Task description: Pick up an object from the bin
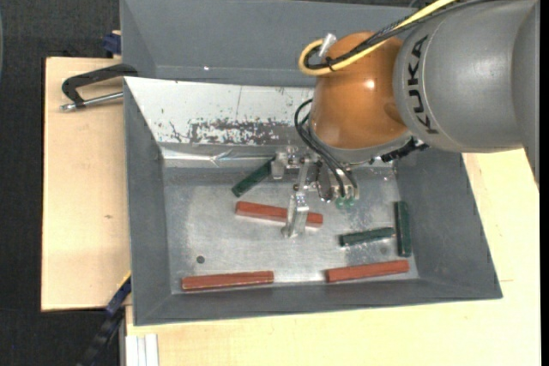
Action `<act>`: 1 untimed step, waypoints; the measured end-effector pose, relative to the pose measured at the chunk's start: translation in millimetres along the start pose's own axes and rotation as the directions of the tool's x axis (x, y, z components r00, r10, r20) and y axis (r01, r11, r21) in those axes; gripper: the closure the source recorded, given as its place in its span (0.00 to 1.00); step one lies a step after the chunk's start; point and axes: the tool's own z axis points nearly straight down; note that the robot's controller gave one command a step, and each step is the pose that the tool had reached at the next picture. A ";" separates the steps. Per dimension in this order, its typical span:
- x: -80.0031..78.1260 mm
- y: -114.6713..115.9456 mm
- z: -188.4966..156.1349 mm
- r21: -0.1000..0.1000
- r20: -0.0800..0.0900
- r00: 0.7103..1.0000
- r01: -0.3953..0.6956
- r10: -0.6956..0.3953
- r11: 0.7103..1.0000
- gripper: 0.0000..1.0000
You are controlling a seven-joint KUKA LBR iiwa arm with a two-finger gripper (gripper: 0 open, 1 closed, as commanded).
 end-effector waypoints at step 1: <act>-1.8 -10.1 53.7 0.000 -0.005 1.000 -0.023 0.023 1.000 0.00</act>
Offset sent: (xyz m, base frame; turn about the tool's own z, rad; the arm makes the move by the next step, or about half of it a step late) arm 0.0051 -0.0166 -0.0789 -0.2106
